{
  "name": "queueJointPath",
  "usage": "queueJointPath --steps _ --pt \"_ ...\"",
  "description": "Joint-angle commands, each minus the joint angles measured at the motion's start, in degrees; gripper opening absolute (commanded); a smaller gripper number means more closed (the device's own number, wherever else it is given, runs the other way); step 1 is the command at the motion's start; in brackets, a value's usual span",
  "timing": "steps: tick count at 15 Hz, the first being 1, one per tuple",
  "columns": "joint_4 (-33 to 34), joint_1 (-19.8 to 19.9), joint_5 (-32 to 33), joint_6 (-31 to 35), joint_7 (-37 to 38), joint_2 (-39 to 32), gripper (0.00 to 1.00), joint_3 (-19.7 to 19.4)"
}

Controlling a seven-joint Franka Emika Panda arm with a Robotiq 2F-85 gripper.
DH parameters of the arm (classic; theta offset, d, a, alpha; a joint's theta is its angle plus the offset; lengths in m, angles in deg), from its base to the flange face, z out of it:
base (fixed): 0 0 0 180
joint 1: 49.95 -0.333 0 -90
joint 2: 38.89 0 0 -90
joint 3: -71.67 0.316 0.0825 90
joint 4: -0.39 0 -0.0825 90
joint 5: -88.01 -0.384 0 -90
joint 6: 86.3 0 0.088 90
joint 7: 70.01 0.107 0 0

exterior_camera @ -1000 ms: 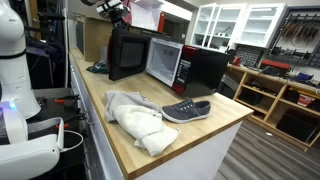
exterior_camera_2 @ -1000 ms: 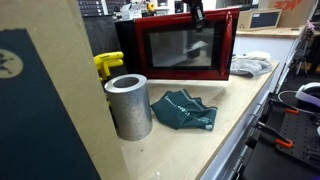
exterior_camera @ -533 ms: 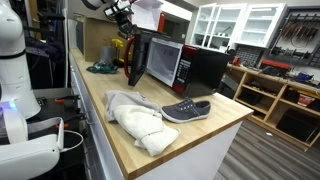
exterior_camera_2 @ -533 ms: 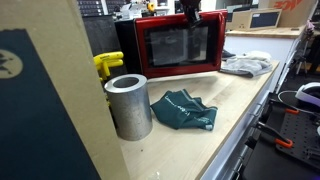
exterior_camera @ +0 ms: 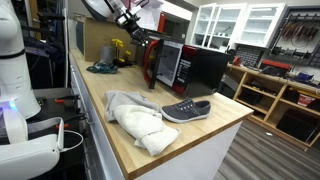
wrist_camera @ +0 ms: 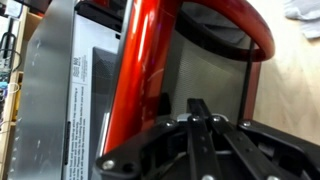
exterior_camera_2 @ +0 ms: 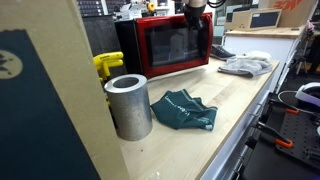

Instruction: Close the microwave.

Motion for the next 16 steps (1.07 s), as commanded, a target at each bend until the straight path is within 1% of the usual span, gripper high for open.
queueJointPath --steps 1,5,8,12,14,16 --pt "0.62 3.09 13.81 8.26 2.49 -2.53 0.0 -2.55" --pt "2.49 4.81 27.43 15.3 7.21 -5.36 0.0 -4.52" --pt "4.96 5.52 36.8 18.55 11.15 -7.68 0.0 -5.34" --pt "8.46 6.24 49.61 20.78 16.08 -10.53 0.0 -6.33" --pt "9.08 6.46 54.58 21.27 18.09 -11.12 0.0 -6.88" --pt "10.13 6.55 57.99 21.31 20.03 -12.1 0.0 -7.09"
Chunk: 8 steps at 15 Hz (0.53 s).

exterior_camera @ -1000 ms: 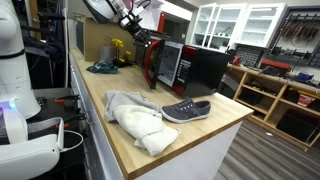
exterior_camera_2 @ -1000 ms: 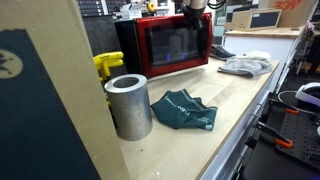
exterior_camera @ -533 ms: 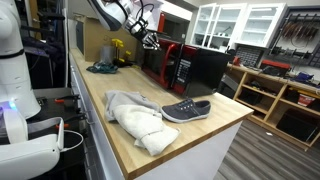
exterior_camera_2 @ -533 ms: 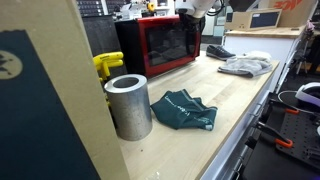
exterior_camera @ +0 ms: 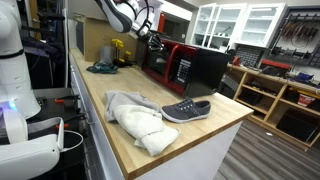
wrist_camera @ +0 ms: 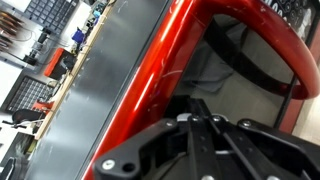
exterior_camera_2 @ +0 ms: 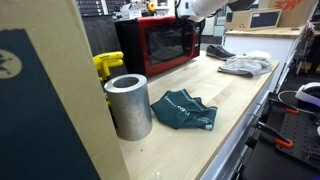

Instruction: Close the microwave.

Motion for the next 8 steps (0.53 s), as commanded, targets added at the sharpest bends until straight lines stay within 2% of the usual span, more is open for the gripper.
queueJointPath --steps 1,2,3,7,8 --pt "5.08 0.48 6.27 1.14 3.37 -3.46 0.0 -0.5" --pt "4.63 0.69 3.63 0.66 2.4 -3.12 0.0 -0.01" --pt "3.32 0.42 -5.79 0.98 -1.76 -1.92 0.0 0.26" --pt "-2.69 -0.58 -27.04 1.88 -8.6 1.87 0.0 1.48" --pt "-3.99 -1.03 -32.22 1.12 -9.98 2.48 0.03 2.14"
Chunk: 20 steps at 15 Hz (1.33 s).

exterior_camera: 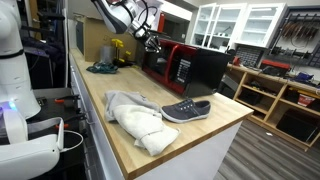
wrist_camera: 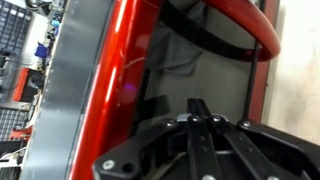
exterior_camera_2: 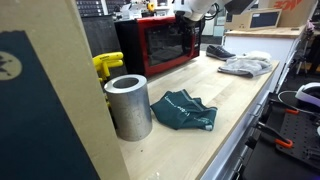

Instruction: Close the microwave.

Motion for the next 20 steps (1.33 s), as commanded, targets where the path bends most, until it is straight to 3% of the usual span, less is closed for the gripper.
queueJointPath --steps 1,5,6,7,12,17,20 --pt "-4.53 -1.39 -16.09 -1.49 -4.64 2.85 0.02 1.97" --pt "-5.85 -3.69 -36.51 -7.12 -8.05 3.74 0.0 4.58" --pt "-5.31 -4.32 -41.59 -9.33 -8.75 3.85 0.09 5.17" --pt "-4.46 -4.9 -46.73 -11.87 -9.71 4.1 0.27 5.75" --pt "4.83 -7.45 -72.14 -31.73 -14.66 8.01 0.63 7.73" --pt "17.54 -7.22 -81.77 -52.17 -7.2 9.01 0.98 8.3" --pt "20.71 -6.48 -84.75 -57.49 -0.83 8.58 1.0 7.94"
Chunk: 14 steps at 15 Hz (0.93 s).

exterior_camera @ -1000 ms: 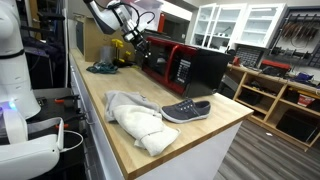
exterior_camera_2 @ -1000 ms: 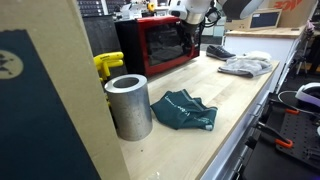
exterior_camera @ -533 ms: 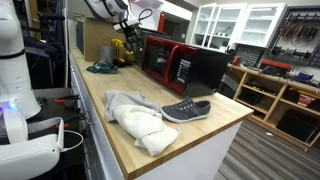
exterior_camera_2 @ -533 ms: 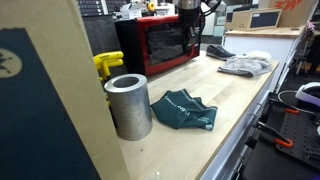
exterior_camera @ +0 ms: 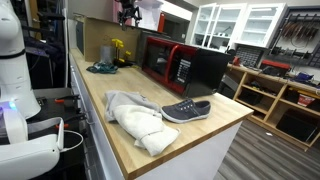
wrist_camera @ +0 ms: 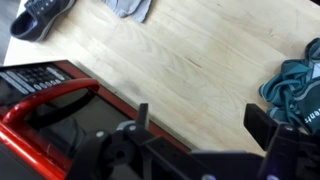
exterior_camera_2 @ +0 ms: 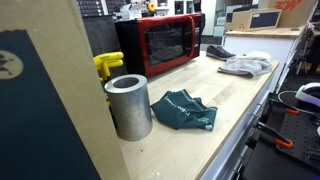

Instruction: Close the microwave.

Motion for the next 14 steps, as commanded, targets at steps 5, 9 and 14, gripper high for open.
queueJointPath --steps 5,9,14 --pt "3.95 2.81 -7.45 -8.08 15.54 -0.9 1.0 -1.38" --pt "2.88 4.87 -11.23 -7.54 23.32 0.45 1.0 -3.04" --pt "1.93 7.33 -15.88 -4.96 31.31 2.38 1.0 -5.08"
